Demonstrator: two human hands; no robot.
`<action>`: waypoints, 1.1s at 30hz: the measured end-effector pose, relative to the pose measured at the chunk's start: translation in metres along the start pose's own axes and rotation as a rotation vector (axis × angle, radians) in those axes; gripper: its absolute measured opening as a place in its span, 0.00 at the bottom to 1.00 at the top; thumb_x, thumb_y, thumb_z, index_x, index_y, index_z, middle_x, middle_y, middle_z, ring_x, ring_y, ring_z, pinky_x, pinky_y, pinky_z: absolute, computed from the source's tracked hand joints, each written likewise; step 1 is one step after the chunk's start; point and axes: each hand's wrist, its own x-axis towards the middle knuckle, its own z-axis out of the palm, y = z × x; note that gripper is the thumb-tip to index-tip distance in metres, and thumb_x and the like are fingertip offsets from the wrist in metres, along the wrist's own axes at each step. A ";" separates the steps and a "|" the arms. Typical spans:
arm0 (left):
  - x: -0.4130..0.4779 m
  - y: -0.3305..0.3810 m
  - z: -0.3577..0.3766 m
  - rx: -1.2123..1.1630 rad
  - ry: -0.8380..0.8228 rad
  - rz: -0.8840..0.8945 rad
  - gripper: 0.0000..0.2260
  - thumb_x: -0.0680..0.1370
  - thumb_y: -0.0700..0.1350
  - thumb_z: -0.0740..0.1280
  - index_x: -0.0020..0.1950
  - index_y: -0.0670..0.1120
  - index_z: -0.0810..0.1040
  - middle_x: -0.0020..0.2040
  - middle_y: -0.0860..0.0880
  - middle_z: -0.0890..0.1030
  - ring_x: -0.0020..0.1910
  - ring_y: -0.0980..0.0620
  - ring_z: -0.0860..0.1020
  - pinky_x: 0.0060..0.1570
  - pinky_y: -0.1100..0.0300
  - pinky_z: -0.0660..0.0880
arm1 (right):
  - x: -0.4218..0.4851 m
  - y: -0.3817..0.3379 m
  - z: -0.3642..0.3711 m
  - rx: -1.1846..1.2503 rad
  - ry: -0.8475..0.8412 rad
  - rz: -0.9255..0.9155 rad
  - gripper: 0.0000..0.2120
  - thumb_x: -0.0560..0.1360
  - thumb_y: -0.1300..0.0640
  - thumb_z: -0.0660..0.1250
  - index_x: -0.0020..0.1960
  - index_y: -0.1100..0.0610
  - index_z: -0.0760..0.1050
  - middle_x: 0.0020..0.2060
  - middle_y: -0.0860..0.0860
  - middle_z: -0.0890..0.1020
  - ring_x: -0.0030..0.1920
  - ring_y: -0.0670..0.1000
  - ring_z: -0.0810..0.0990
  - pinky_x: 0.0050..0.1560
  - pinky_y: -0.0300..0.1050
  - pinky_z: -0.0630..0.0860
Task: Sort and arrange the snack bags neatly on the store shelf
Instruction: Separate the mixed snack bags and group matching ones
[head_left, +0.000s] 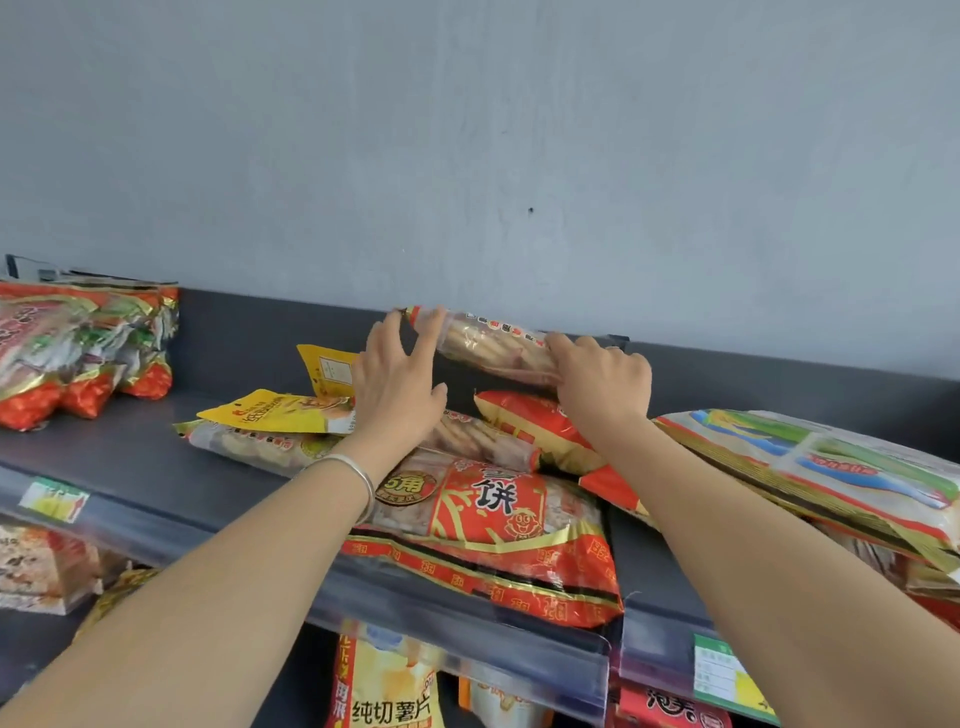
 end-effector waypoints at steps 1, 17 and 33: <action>0.004 -0.004 -0.004 0.031 0.040 -0.002 0.36 0.76 0.47 0.66 0.76 0.55 0.47 0.75 0.38 0.52 0.75 0.39 0.52 0.70 0.43 0.57 | 0.004 -0.008 -0.004 0.013 0.046 -0.002 0.17 0.76 0.62 0.61 0.63 0.49 0.68 0.42 0.50 0.77 0.41 0.57 0.79 0.38 0.46 0.63; 0.015 -0.137 0.010 -0.136 -0.461 0.114 0.27 0.78 0.54 0.60 0.75 0.58 0.55 0.77 0.55 0.54 0.76 0.52 0.49 0.73 0.41 0.43 | 0.036 -0.167 0.026 0.292 -0.542 -0.398 0.30 0.78 0.42 0.60 0.76 0.48 0.56 0.71 0.54 0.68 0.68 0.59 0.69 0.62 0.57 0.72; 0.032 -0.046 0.038 0.092 -0.566 0.324 0.31 0.74 0.71 0.49 0.74 0.63 0.53 0.78 0.53 0.52 0.76 0.43 0.48 0.68 0.33 0.47 | 0.013 -0.052 0.056 0.044 -0.481 0.132 0.36 0.76 0.53 0.65 0.76 0.43 0.48 0.69 0.56 0.69 0.66 0.63 0.70 0.62 0.63 0.69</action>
